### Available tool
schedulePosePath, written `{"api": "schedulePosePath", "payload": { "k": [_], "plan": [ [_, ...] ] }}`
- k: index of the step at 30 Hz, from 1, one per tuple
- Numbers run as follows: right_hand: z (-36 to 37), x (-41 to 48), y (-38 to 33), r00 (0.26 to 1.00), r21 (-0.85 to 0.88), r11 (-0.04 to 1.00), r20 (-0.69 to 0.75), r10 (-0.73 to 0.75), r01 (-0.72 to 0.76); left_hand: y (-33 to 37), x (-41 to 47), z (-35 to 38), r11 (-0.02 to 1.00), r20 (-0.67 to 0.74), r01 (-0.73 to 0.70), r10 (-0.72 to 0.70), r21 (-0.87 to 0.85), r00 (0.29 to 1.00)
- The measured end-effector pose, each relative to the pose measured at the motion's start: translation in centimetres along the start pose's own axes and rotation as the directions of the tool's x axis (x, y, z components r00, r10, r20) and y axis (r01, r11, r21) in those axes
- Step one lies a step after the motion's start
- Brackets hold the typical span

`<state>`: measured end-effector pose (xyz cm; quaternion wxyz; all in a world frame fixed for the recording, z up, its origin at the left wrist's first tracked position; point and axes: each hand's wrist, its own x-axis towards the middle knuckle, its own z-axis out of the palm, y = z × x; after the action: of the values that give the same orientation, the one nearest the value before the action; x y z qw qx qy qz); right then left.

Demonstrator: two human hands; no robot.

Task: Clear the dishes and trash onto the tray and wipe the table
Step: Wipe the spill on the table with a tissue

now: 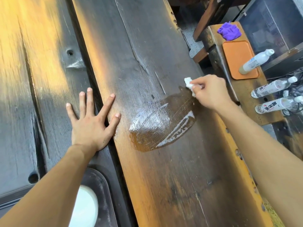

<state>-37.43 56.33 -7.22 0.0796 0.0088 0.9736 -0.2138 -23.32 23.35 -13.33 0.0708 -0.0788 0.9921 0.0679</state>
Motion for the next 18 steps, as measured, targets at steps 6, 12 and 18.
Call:
{"api": "schedulePosePath", "payload": {
  "k": [6, 12, 18],
  "plan": [
    [4.7, -6.2, -5.1, 0.946, -0.012, 0.952, 0.116, -0.303, 0.306, 0.1, 0.0, 0.0, 1.000, 0.006, 0.002, -0.002, 0.001, 1.000],
    [6.2, -12.4, -7.7, 0.792, 0.278, 0.877, 0.383, -0.476, 0.392, 0.0, 0.0, 0.0, 1.000, -0.004, -0.007, 0.007, 0.007, 1.000],
    [-0.6, -4.8, 0.8, 0.998, 0.340, 0.940, 0.056, -0.011, -0.008, -0.1, 0.1, 0.3, 1.000, -0.006, -0.013, 0.013, 0.012, 1.000]
  ]
}}
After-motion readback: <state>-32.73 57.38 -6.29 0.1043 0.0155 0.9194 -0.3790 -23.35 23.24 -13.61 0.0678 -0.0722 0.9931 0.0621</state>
